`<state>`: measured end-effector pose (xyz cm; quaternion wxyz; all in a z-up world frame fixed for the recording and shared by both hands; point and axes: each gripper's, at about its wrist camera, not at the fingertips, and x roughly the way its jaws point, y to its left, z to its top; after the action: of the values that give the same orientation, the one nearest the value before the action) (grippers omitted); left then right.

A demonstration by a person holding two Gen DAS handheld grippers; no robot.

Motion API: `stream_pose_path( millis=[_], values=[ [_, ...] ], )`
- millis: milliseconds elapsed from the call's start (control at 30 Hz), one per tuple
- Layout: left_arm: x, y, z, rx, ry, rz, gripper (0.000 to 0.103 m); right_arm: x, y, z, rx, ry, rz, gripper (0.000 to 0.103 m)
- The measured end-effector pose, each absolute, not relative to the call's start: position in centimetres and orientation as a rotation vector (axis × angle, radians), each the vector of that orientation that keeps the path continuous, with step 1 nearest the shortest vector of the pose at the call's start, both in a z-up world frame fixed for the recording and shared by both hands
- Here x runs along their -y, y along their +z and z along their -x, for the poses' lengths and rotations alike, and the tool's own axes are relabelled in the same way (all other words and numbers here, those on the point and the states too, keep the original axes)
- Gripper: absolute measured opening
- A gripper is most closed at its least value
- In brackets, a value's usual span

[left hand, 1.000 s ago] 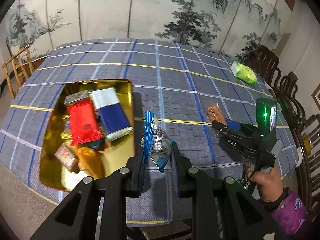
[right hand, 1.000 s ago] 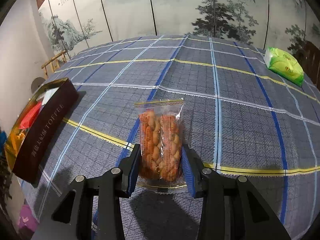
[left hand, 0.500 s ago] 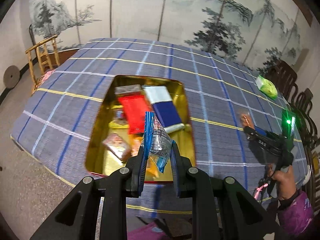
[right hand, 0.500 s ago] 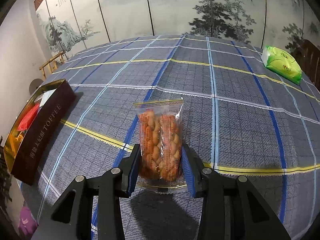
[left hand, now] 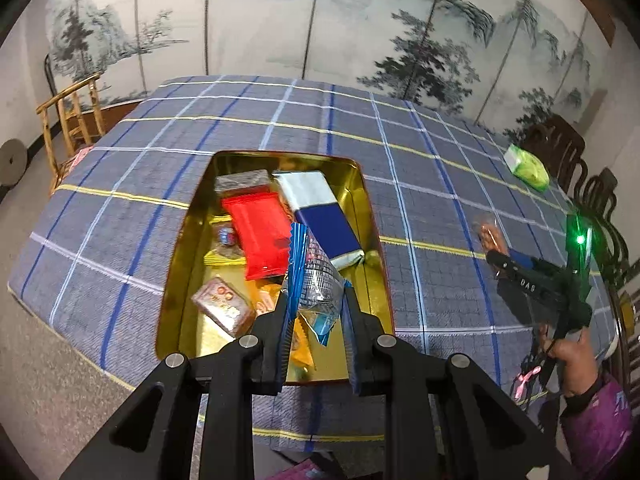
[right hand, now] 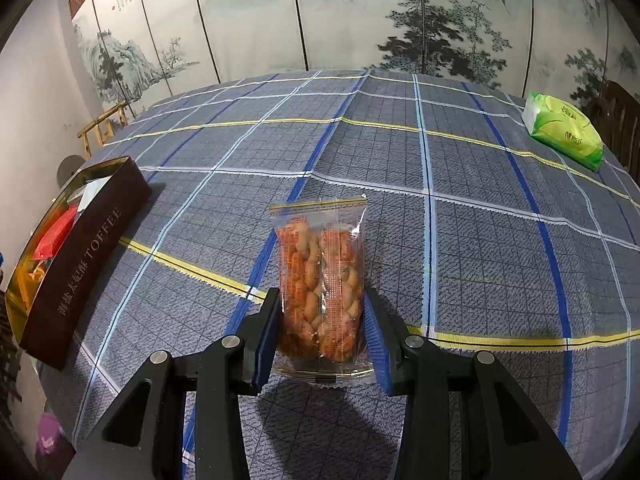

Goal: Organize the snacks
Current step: 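Lower the blue-clipped bag into the gold tin and open the left gripper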

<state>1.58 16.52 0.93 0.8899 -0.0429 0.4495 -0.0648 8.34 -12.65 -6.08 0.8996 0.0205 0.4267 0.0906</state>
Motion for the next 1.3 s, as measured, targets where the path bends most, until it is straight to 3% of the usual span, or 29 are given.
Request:
stream_pose_path(
  millis=[1300],
  values=[
    [-13.2,-2.9,-3.5,-0.985,-0.195,-0.025,0.02,12.3,-6.1,-8.4,-0.884,0.183,-0.036,0.041]
  ],
)
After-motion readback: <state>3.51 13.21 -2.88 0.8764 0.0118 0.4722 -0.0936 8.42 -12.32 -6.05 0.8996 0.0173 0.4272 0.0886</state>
